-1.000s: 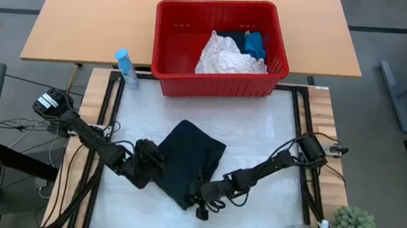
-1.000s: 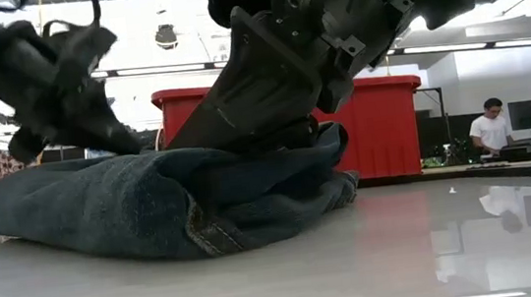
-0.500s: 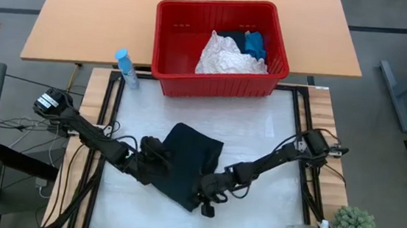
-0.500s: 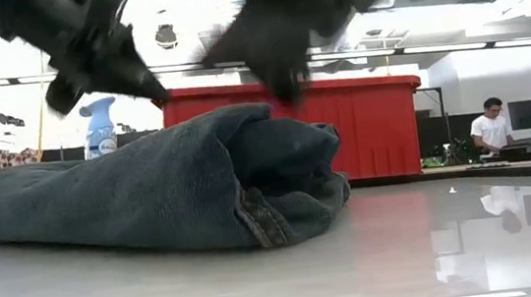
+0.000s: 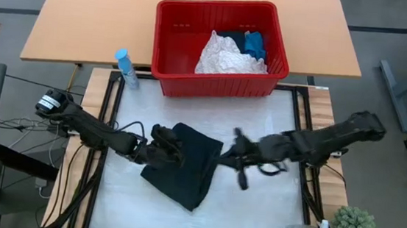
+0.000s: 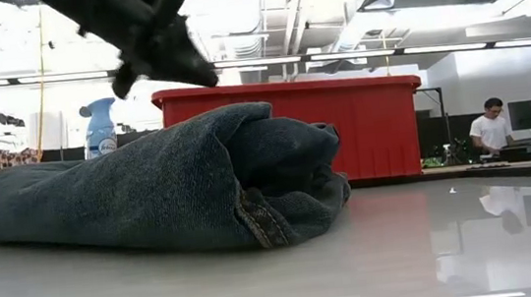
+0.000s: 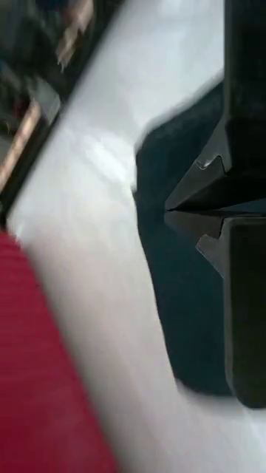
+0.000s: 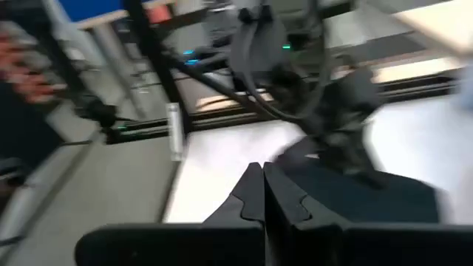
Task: Fold Laundry from Bin
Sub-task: Fold the black pants from the red bin
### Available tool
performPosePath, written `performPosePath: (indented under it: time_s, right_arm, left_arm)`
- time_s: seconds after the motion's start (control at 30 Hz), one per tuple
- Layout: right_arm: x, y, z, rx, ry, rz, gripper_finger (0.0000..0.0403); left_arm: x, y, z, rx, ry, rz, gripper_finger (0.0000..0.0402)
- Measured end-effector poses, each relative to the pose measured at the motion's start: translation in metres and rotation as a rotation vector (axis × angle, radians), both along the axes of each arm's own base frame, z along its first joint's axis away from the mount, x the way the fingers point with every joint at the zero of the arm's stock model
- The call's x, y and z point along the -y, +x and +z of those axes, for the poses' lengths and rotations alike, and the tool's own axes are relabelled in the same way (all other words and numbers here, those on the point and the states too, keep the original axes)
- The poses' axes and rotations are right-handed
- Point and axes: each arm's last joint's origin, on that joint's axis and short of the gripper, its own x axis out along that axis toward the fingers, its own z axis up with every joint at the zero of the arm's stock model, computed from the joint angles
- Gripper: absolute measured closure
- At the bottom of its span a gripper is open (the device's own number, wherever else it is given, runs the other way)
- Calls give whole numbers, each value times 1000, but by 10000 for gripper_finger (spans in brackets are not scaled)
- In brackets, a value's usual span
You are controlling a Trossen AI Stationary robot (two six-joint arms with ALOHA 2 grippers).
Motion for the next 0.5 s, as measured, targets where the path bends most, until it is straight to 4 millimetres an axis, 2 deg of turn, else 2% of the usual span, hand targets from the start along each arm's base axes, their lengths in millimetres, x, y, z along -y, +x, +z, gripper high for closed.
performPosePath:
  time_s: [0.07,0.17,0.27,0.4,0.5]
  right_arm:
    - [3,-20,9,4,-34,-72,384]
    - [6,-45,25,48,-54,-167,384]
    - [4,-60,27,36,-45,-216,384]
    - [1,-66,5,-166,-42,-244,384]
    - [-5,-58,-19,-323,-60,-287,383]
  left_arm:
    - [0,10,-4,10,-39,-70,401]
    - [6,22,-23,-17,-55,-153,401]
    - [9,28,-44,-67,-89,-160,402]
    - [12,30,-62,-109,-123,-150,401]
    - [15,29,-68,-129,-151,-138,402]
